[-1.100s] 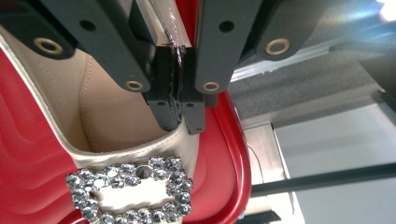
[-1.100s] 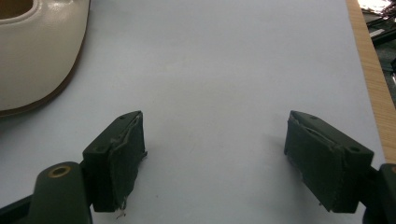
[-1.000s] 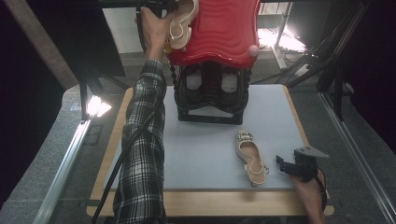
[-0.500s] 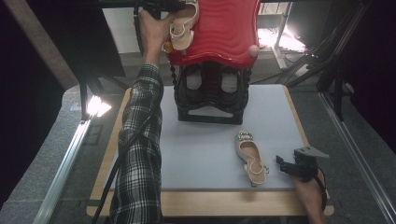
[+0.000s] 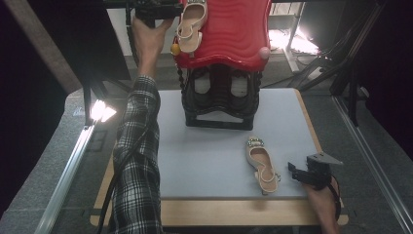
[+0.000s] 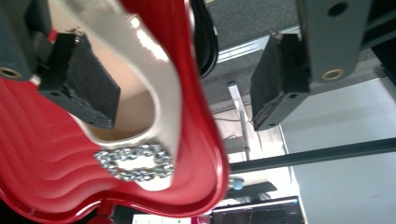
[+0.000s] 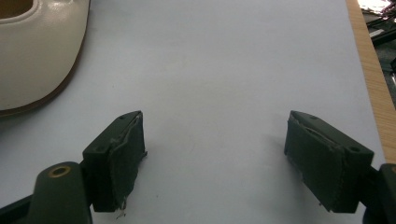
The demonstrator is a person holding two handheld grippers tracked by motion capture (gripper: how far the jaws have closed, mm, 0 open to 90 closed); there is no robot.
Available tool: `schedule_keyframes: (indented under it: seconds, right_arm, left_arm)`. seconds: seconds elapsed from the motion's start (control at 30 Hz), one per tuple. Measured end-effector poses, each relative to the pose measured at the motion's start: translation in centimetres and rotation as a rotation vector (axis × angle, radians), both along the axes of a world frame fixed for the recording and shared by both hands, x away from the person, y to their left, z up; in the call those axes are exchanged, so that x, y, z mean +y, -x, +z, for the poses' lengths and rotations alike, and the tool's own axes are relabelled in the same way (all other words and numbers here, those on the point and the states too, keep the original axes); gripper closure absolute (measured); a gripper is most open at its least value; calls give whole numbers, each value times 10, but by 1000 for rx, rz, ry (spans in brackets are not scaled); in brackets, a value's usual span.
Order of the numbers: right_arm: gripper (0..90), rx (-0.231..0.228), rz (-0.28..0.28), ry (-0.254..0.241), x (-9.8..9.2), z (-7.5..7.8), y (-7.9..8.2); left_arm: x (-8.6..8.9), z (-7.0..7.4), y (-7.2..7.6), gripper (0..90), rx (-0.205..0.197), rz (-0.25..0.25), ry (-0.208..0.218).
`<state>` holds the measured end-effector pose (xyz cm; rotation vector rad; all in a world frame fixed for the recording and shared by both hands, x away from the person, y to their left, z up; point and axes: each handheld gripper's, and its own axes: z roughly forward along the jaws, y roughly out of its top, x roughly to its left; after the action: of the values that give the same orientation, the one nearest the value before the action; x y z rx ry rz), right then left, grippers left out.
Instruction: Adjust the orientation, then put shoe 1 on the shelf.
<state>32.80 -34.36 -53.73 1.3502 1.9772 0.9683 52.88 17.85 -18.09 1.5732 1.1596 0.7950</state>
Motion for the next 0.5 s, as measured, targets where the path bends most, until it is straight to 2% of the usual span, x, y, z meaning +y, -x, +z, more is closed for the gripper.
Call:
schedule_keyframes:
  seconds: [0.23, 0.5]
  right_arm:
    - [203, 0, 0, 1, 0, 0, 0]
    - [203, 0, 1, 3, 0, 0, 0]
  left_arm:
    - [27, -7, 15, 158, 2, 33, 16]
    - [49, -22, 32, 105, -5, 66, -5]
